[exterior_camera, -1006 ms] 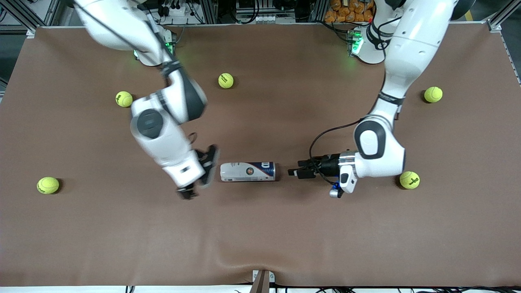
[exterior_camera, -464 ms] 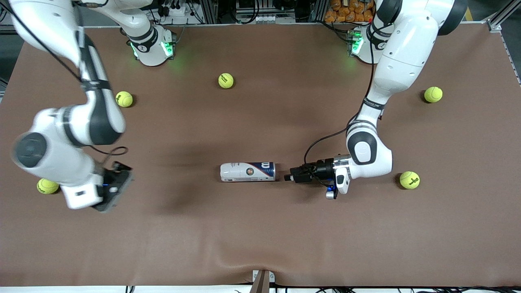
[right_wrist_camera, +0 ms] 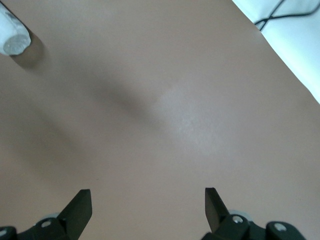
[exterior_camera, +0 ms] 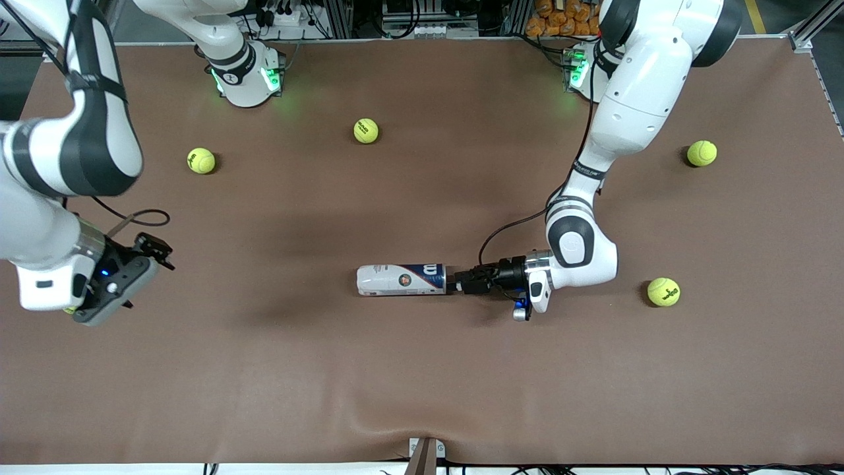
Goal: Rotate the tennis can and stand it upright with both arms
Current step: 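Hold the can with the left gripper while the right gripper withdraws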
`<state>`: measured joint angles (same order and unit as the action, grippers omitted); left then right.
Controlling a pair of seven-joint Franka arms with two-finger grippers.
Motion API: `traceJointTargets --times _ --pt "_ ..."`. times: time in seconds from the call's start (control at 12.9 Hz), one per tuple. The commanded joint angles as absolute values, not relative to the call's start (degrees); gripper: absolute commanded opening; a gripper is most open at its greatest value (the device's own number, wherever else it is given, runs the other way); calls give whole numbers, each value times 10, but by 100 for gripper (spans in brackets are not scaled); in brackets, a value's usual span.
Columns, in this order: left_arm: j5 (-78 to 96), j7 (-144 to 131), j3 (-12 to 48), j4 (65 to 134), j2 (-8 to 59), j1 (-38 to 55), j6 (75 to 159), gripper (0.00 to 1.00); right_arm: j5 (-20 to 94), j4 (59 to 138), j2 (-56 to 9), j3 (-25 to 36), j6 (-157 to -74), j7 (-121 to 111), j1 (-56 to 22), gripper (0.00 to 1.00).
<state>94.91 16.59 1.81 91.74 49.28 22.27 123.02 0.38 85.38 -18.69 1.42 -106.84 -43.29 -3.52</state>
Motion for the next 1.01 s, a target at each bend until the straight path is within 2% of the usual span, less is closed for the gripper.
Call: traceJointTargets --times 0.0,0.15,0.31,0.39,0.62,0.77,0.93 --pt "994 192 15 902 510 248 1234 45 -5 877 -137 4 -1051 -403 -12 100" --pt "1036 218 15 902 513 250 1233 31 -3 877 -111 4 -1017 -387 15 100" --pt "1050 221 15 902 507 260 1234 6 -3 877 -89 4 -973 -332 27 100" --pt "1045 220 15 902 504 259 1233 0 -3 878 -74 4 -953 -305 38 100" --pt "1008 209 8 891 478 268 1244 0 2 874 -44 10 -889 -197 42 100" --pt "972 207 10 890 451 270 1259 0 8 872 -37 51 -861 -157 9 100" --pt "952 184 6 890 424 288 1264 0 16 873 -15 59 -839 -122 3 100"
